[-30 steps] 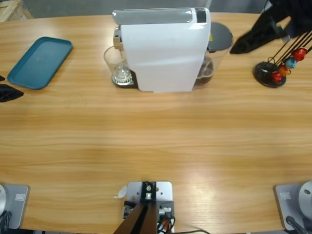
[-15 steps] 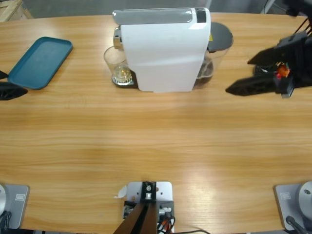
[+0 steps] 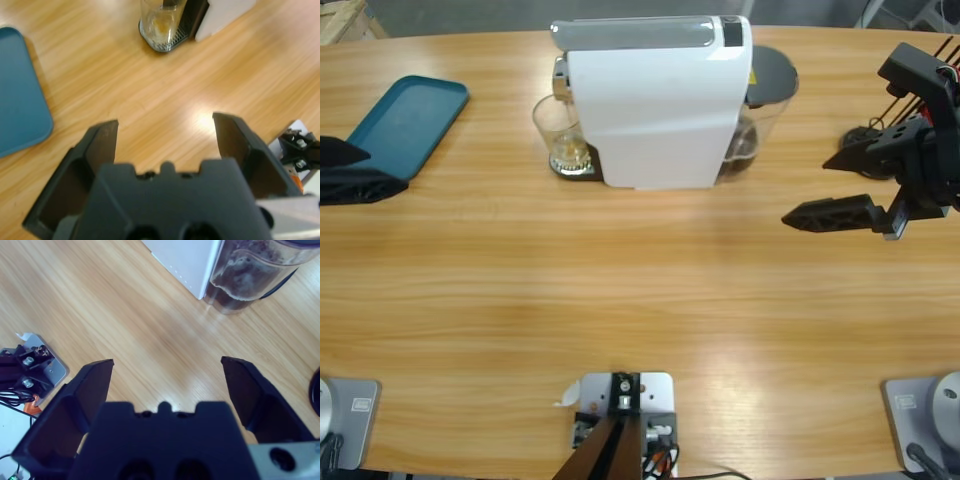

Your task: Pour coffee

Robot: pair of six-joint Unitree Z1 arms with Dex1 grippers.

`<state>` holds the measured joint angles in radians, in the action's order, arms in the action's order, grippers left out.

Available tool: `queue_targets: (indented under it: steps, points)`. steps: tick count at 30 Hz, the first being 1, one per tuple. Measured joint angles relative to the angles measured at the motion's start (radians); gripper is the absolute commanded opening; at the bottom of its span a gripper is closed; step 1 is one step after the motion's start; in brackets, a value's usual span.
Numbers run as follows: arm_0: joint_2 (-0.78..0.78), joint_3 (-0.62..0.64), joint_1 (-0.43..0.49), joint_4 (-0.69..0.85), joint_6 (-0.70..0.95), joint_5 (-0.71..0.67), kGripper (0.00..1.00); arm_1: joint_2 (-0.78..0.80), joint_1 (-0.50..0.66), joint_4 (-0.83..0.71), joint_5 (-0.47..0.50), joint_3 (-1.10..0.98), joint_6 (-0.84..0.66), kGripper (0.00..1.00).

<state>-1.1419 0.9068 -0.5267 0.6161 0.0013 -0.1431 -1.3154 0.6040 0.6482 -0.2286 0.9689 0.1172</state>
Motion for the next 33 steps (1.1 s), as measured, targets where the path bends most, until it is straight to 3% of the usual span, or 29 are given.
queue_targets:
  steps: [7, 14, 25, 33]
  points:
    - [0.109, 0.02, -0.003, 0.115, -0.046, 0.057, 0.816, 0.0, 0.003, 0.053, 0.002, 0.015, 0.0, 0.968]
    - [0.109, -0.126, -0.013, -0.042, -0.105, 0.058, 0.816, 0.0, 0.013, 0.023, 0.007, 0.01, 0.0, 0.968]
    - [0.137, -0.161, -0.015, -0.135, -0.093, 0.056, 0.816, 0.0, 0.023, -0.056, 0.007, -0.048, -0.003, 0.959]
    - [0.27, -0.252, -0.016, -0.285, -0.063, 0.022, 0.816, 0.001, 0.025, -0.144, 0.01, -0.115, -0.014, 0.959]
